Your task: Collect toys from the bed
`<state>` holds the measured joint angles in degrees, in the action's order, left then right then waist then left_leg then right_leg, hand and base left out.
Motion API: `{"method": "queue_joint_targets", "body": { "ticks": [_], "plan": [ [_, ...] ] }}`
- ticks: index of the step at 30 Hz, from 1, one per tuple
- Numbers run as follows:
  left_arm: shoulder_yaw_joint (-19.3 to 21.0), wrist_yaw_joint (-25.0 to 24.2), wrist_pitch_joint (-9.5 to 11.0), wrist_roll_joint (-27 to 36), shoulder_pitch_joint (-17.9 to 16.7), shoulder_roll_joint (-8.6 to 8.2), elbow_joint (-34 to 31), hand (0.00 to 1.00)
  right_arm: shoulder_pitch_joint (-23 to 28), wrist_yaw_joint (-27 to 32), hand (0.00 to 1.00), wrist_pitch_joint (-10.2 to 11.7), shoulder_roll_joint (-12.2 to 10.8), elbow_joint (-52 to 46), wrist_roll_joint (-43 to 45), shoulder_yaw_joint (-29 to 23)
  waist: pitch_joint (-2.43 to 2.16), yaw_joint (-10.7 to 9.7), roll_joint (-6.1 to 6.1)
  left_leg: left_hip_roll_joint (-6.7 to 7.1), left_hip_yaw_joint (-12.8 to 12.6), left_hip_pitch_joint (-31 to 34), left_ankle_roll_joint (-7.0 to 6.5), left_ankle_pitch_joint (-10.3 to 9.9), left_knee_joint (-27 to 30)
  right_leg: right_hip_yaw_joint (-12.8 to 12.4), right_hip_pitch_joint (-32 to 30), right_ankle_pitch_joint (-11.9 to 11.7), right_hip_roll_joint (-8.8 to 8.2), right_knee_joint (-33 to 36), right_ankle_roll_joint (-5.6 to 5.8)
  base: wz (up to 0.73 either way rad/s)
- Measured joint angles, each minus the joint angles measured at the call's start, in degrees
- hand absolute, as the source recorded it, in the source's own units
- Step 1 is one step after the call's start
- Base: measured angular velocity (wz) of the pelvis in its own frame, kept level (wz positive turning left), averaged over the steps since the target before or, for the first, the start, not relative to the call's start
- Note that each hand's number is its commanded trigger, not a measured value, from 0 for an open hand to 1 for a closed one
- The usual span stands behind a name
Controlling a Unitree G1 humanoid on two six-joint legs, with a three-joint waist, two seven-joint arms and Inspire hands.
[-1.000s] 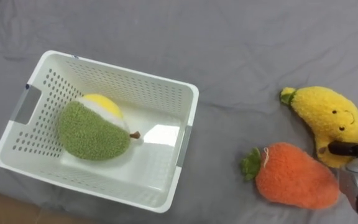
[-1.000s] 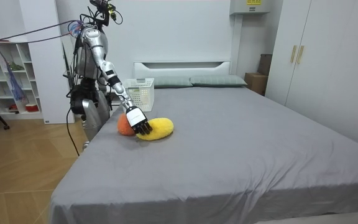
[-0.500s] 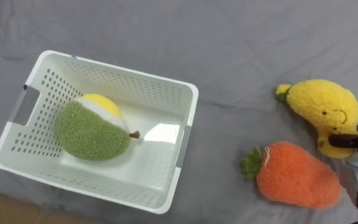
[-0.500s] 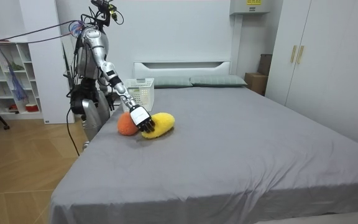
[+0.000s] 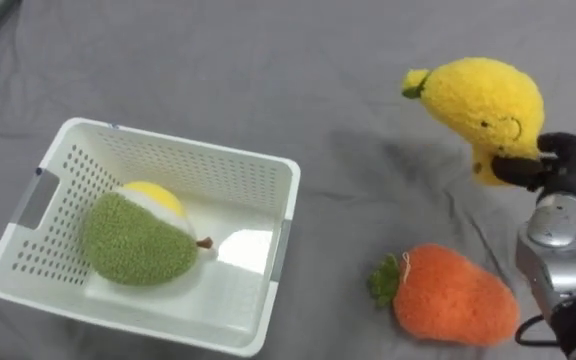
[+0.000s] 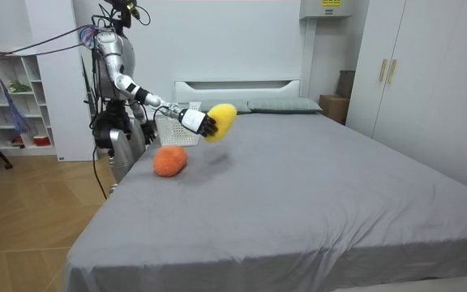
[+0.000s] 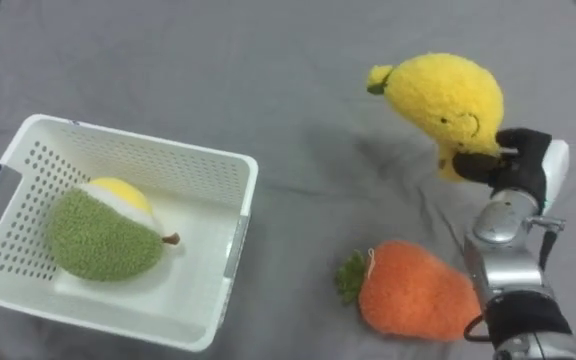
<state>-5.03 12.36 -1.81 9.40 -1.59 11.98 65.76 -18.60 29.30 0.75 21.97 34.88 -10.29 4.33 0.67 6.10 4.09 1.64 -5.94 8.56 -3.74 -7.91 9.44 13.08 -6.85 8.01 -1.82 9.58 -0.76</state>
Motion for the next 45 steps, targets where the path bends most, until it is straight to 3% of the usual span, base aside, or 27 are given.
{"method": "queue_joint_targets", "body": {
  "ticks": [7,9,12,19,22,31,36,45],
  "plan": [
    [0.82,0.0,-0.53,0.04,-2.34,-0.32,-2.28,0.0,2.93,-2.89,1.0,-1.42,-0.46,-10.59,5.29,1.83,-0.48,0.07,-0.07,0.05,0.1,-4.21,-0.06,-0.25,-0.34,-0.4,4.17,0.04,-0.04,0.17,0.08,0.01],
    [0.84,-0.01,-0.71,0.05,-3.59,-0.46,-3.0,0.0,4.88,-4.85,1.0,-2.08,-0.83,-14.4,5.25,3.21,-1.19,0.22,-0.39,0.03,0.2,-5.64,-0.07,-0.32,-0.3,-0.49,5.84,0.05,0.0,0.16,0.08,0.0],
    [0.88,-0.12,-0.8,-0.02,-5.12,-0.76,-2.94,0.0,6.97,-6.97,1.0,-2.15,-2.28,-19.28,8.28,3.73,-1.3,0.76,-0.89,0.04,0.23,-6.31,-0.07,-0.31,-0.13,-0.82,6.71,0.07,0.09,0.14,0.11,0.0],
    [3.66,-0.18,-0.8,-1.27,-7.17,-1.49,-3.49,0.0,6.96,-9.6,1.0,-2.58,-3.86,-24.66,11.24,3.72,-1.0,0.59,-0.91,0.27,1.02,-6.38,-0.18,-0.06,0.28,-0.26,7.17,0.07,0.02,0.05,0.11,0.07],
    [5.65,-0.16,-0.93,-1.24,-7.27,-1.56,-3.49,0.0,6.96,-10.77,1.0,-3.39,-4.15,-29.2,11.28,4.09,-0.56,1.26,-0.51,0.33,1.44,-7.42,-0.1,-0.05,-0.04,0.0,8.06,0.24,0.03,-0.13,0.38,0.05],
    [6.04,-0.2,-1.86,-2.54,-5.09,-2.41,-3.41,0.0,6.81,-15.92,1.0,-4.5,-5.2,-37.6,18.5,10.03,-0.27,2.4,-0.56,0.34,3.04,-8.05,0.15,-0.36,-0.93,1.59,9.3,0.32,0.21,-0.95,0.51,0.09],
    [6.05,-0.21,-1.99,-3.17,-2.47,-2.31,-1.61,0.0,6.75,-18.56,1.0,-4.73,-6.75,-38.69,20.35,13.49,-0.04,4.47,-0.91,0.34,3.37,-8.01,0.18,-0.5,-0.94,1.65,9.65,0.33,0.2,-0.99,0.53,0.02],
    [6.11,-1.84,-2.96,-6.86,-2.14,-2.21,-1.59,0.0,4.74,-25.59,1.0,-7.15,-8.67,-42.58,24.38,19.67,-0.37,7.34,-0.57,0.36,3.7,-7.23,0.2,-0.54,-0.58,2.53,9.07,0.33,0.21,-0.96,0.54,0.02]
  ]
}}
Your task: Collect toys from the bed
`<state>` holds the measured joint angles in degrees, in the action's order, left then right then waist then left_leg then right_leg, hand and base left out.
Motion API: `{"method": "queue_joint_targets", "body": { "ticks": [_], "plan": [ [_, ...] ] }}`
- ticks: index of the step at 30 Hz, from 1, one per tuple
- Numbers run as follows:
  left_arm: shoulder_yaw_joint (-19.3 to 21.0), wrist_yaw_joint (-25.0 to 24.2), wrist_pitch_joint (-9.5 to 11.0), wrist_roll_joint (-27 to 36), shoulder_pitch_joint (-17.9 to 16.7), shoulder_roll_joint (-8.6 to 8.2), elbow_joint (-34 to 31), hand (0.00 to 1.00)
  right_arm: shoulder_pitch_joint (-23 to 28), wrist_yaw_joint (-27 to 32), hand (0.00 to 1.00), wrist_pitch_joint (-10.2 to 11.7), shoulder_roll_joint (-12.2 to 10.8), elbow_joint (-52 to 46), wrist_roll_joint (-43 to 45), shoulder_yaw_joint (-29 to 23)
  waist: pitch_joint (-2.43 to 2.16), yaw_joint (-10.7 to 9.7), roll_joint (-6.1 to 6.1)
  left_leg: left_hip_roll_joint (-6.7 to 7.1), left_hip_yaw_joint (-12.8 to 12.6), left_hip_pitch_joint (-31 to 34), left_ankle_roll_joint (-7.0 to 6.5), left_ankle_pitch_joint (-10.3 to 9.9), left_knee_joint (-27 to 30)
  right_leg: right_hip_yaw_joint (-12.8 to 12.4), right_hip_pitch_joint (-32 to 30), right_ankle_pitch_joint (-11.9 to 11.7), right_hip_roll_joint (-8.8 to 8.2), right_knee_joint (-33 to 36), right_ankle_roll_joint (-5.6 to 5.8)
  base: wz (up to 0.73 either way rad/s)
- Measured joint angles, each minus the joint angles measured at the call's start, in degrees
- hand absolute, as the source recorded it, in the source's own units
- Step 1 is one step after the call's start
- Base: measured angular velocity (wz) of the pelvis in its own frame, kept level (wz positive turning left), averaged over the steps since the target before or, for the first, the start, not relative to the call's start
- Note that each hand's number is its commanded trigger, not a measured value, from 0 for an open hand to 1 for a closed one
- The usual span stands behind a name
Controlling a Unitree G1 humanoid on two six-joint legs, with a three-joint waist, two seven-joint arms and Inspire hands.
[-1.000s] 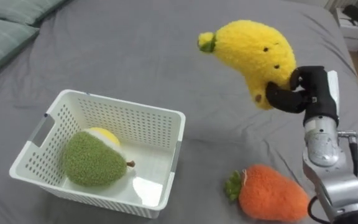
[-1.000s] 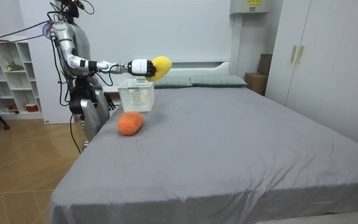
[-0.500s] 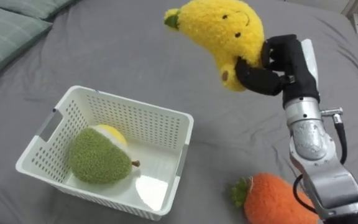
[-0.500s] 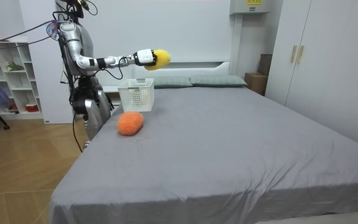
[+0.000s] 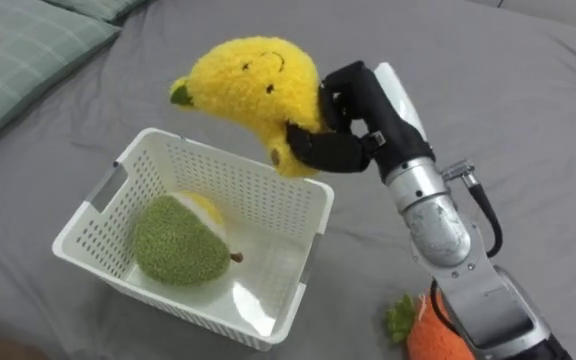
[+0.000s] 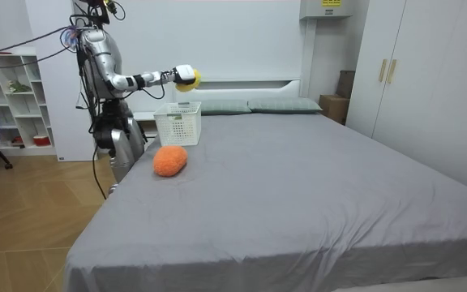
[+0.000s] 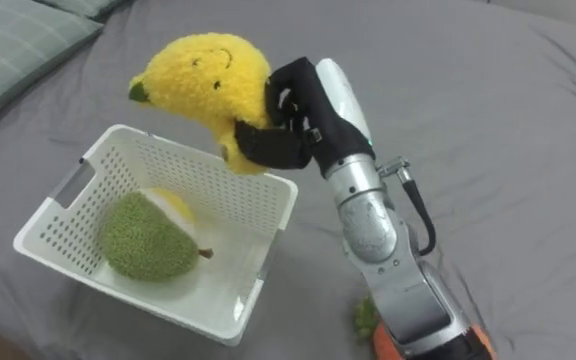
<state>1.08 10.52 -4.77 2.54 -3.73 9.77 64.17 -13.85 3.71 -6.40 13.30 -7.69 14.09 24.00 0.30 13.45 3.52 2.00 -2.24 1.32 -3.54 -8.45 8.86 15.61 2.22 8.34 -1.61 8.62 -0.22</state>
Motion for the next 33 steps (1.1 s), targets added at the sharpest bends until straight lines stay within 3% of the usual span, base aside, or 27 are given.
{"method": "queue_joint_targets", "body": {
  "ticks": [5,12,14,21,22,24,25,33],
  "plan": [
    [-0.11,0.02,-0.01,0.02,0.61,0.12,0.06,0.0,-0.75,-4.32,1.0,-1.41,-0.03,0.04,0.89,4.56,0.08,1.03,0.38,0.11,0.43,-0.75,-0.01,0.0,-0.01,0.33,0.68,0.0,-0.11,-0.05,0.0,0.03],
    [-1.38,0.02,-0.71,-0.97,0.84,0.43,-0.7,0.0,-0.75,-10.06,1.0,-3.83,0.1,0.23,2.46,8.15,0.34,1.19,2.43,0.54,1.94,0.46,-0.07,-0.03,0.61,0.29,0.46,0.01,-0.22,-0.04,0.02,0.08],
    [-1.51,0.01,-0.72,-1.07,1.0,0.45,-1.27,0.0,-0.74,-11.66,1.0,-4.17,0.05,0.23,2.61,8.64,0.0,1.14,2.94,0.71,2.23,0.99,-0.11,-0.01,0.81,0.29,0.03,0.01,-0.13,-0.02,0.02,0.08],
    [-1.5,0.18,-0.69,-2.21,1.12,0.99,-2.27,0.0,-0.73,-13.96,1.0,-4.65,-0.1,0.88,3.71,9.17,0.36,1.31,3.62,0.84,2.36,0.99,-0.3,0.12,0.77,0.29,0.16,0.01,-0.17,0.01,0.02,0.01],
    [-1.5,0.2,-0.69,-2.21,1.12,1.05,-2.31,0.0,-0.73,-14.11,0.88,-4.78,-0.1,1.0,3.75,9.17,0.4,1.3,3.69,0.84,2.38,1.0,-0.29,0.12,0.77,0.29,0.15,0.01,-0.16,0.0,0.02,0.0],
    [-1.52,0.23,-0.7,-2.21,1.13,1.07,-2.32,0.0,-0.74,-14.65,0.16,-5.07,-0.13,1.99,3.93,9.17,0.43,1.28,3.76,0.84,2.4,1.04,-0.29,0.12,0.72,0.28,0.11,0.01,-0.16,0.0,0.02,0.0],
    [-1.52,0.25,-0.7,-2.21,1.13,1.08,-2.33,0.0,-0.73,-14.77,0.0,-5.18,-0.16,2.17,4.06,9.17,0.44,1.27,3.76,0.84,2.4,1.05,-0.29,0.11,0.71,0.28,0.08,0.01,-0.16,0.0,0.02,0.0],
    [-1.52,0.26,-0.71,-2.21,1.13,1.12,-2.33,0.0,-0.73,-15.25,0.0,-5.8,-0.25,2.3,4.24,9.09,0.46,1.12,3.73,0.83,2.45,1.1,-0.29,0.12,0.61,0.28,0.0,0.01,-0.14,0.0,0.02,0.0]
  ]
}}
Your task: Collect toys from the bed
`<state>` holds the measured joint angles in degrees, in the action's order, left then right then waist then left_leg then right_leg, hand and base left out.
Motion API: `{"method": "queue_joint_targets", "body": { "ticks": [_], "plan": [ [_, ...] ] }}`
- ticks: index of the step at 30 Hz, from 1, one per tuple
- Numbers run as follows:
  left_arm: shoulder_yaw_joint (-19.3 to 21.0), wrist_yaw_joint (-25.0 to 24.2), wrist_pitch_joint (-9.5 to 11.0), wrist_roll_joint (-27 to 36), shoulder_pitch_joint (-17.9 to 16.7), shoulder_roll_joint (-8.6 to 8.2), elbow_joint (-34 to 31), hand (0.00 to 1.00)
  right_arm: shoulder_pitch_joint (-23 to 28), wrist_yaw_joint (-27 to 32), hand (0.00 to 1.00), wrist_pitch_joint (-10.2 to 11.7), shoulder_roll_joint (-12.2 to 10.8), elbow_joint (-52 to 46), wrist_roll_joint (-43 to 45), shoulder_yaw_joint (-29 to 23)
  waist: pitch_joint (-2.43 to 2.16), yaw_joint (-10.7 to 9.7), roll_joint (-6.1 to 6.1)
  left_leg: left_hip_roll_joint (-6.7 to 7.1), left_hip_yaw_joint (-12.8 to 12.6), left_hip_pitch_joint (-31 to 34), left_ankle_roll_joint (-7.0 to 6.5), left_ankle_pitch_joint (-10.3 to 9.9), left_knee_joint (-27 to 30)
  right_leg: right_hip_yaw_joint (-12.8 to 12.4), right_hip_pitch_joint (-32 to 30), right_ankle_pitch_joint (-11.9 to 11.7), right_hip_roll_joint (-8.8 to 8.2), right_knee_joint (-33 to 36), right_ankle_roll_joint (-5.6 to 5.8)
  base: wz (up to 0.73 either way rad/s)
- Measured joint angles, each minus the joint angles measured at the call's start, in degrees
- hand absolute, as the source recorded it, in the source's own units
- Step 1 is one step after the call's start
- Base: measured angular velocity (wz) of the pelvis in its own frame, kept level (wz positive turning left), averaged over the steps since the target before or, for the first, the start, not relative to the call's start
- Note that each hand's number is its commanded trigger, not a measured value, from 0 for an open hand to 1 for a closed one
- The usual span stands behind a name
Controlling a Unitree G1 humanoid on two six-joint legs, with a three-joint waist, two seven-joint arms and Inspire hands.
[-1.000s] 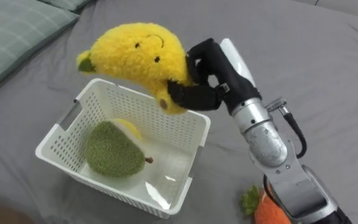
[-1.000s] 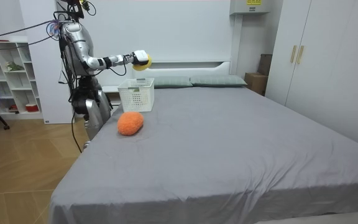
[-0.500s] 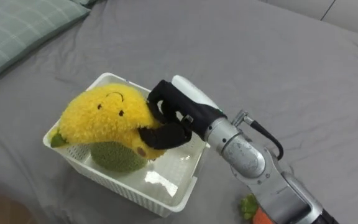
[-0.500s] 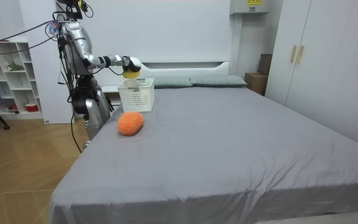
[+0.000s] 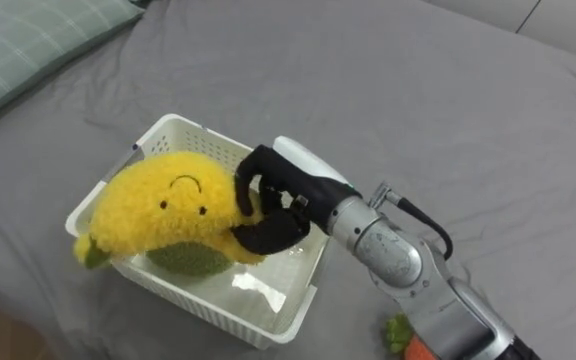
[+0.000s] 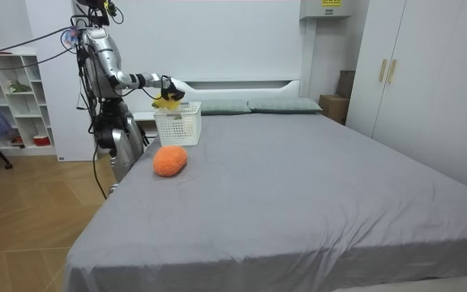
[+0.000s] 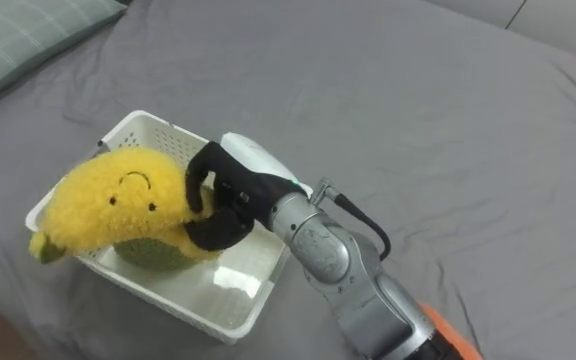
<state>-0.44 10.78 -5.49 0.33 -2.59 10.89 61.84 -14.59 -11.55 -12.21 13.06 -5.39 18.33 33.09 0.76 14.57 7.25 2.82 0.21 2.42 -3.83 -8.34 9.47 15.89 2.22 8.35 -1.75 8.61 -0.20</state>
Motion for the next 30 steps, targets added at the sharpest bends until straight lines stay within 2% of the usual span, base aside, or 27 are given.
{"method": "queue_joint_targets", "body": {
  "ticks": [7,15,22,28,30],
  "plan": [
    [0.05,0.0,-0.01,0.03,-0.28,0.0,0.01,0.0,0.0,-0.1,0.0,0.01,-0.04,-0.02,0.01,0.0,0.05,0.08,-0.12,0.0,0.08,-0.04,0.0,0.0,0.13,-0.13,0.16,0.0,0.0,0.0,0.0,0.0],
    [0.02,-0.02,-0.37,0.09,-0.28,-0.04,0.02,0.0,0.06,-0.35,0.0,0.02,-0.04,-0.02,0.39,0.0,0.24,0.05,-1.05,-0.02,-0.05,-0.18,0.0,0.01,0.16,-0.38,-0.03,0.0,-0.11,0.01,0.0,0.0],
    [0.0,0.23,-0.35,0.16,-0.26,-0.09,0.01,0.0,0.06,-0.3,0.0,0.15,0.14,-0.02,0.31,-0.03,0.05,-0.12,-1.65,-0.16,-1.13,-0.84,0.0,0.01,-0.18,-1.57,-0.06,0.0,-0.06,0.01,0.0,-0.08],
    [0.31,2.64,-0.35,0.19,-0.57,-0.27,0.16,0.0,0.33,0.35,0.0,0.13,0.3,-1.7,0.44,-3.07,-0.13,-0.93,-1.4,-0.13,-1.55,-1.06,-0.05,0.04,-0.26,-1.76,0.04,0.0,0.01,0.03,0.0,-0.03],
    [1.44,2.72,-0.4,0.18,-1.73,-0.28,0.15,0.0,0.53,1.82,0.0,0.15,0.41,-3.83,0.25,-4.96,-0.07,-1.71,-1.52,-0.16,-1.88,-1.56,-0.07,0.04,-0.37,-2.08,0.35,0.0,0.06,0.01,0.0,-0.04]
  ]
}}
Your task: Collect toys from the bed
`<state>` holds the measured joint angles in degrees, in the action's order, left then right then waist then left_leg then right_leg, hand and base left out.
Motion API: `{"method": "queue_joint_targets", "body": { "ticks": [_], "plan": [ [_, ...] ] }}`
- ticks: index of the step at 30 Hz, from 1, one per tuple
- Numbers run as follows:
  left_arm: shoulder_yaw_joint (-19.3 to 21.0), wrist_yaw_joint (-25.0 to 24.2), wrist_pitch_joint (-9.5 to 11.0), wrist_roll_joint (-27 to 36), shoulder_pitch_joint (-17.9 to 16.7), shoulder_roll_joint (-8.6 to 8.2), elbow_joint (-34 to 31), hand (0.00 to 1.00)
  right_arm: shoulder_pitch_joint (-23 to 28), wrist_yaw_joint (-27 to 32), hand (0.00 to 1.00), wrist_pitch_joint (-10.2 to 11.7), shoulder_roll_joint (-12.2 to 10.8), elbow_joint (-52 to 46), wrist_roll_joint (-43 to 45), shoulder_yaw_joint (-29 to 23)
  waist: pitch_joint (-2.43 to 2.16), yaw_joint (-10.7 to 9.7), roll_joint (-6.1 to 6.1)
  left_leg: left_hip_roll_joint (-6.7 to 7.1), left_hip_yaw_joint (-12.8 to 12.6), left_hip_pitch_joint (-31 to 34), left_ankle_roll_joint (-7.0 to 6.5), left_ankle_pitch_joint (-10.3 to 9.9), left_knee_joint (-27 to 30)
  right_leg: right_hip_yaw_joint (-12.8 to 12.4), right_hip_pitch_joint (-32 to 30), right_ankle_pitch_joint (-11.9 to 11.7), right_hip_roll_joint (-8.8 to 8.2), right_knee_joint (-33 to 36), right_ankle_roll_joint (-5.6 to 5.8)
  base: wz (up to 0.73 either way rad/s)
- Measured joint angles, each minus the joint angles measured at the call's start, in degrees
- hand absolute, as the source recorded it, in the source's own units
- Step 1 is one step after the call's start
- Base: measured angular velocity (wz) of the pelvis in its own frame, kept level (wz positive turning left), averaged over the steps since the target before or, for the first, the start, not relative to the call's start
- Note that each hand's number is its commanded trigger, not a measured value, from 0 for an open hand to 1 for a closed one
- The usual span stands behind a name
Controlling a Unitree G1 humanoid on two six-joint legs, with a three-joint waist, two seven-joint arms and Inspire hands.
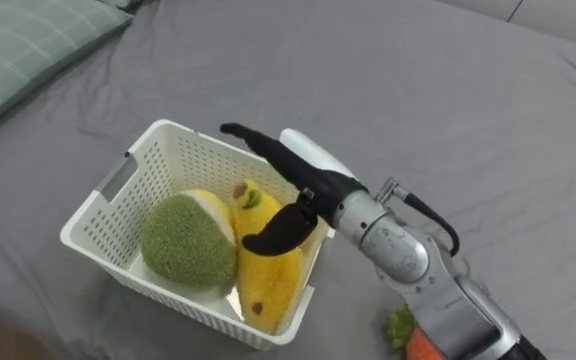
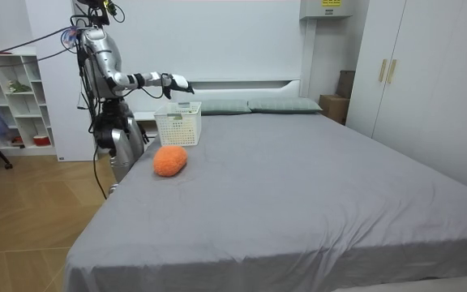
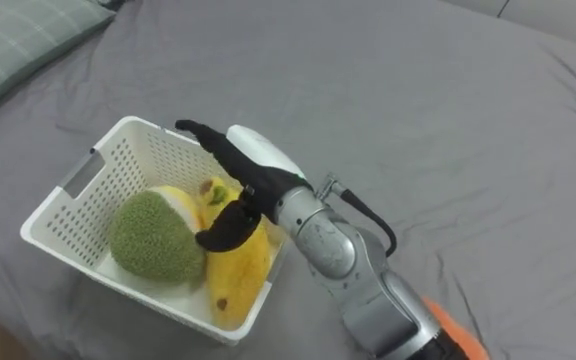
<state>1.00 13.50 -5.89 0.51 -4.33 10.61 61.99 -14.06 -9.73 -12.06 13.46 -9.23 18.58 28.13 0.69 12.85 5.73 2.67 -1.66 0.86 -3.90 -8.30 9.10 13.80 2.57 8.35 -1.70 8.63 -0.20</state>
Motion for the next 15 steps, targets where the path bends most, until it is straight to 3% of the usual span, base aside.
{"method": "queue_joint_targets", "body": {
  "ticks": [3,5,9,15],
  "plan": [
    [1.26,-0.01,-0.08,-0.07,-1.7,0.02,0.01,0.0,1.84,2.35,0.0,0.19,0.21,-2.04,0.03,-3.34,-0.35,-0.52,-0.24,-0.03,-0.3,-0.66,-0.01,-0.01,-0.43,-1.15,0.55,0.0,0.11,-0.02,0.0,-0.07],
    [2.17,-0.03,-0.07,-0.06,-2.13,-0.11,0.01,0.0,2.98,3.47,0.0,0.46,0.22,-2.65,0.14,-5.29,-0.34,-0.6,-0.29,-0.07,-0.8,-0.93,-0.02,-0.01,-0.44,-1.7,0.58,0.0,0.08,-0.01,0.0,-0.13],
    [3.46,-0.03,-0.04,-0.05,-3.54,-1.19,-0.01,0.0,6.99,6.46,0.0,2.04,0.22,-2.67,-0.3,-11.37,-0.28,-2.78,-1.31,-0.04,-1.3,-1.55,-0.27,-0.18,-0.43,-2.79,1.23,0.0,-0.01,0.06,0.01,-0.05],
    [5.01,0.05,0.16,0.17,-4.59,-1.16,-0.01,0.0,11.8,10.77,0.0,3.34,0.56,0.6,-0.41,-19.13,-0.68,-6.15,-1.28,-0.09,-1.42,-2.1,-0.22,-0.15,-0.38,-2.95,1.63,0.0,0.01,0.13,0.01,-0.01]
  ]
}}
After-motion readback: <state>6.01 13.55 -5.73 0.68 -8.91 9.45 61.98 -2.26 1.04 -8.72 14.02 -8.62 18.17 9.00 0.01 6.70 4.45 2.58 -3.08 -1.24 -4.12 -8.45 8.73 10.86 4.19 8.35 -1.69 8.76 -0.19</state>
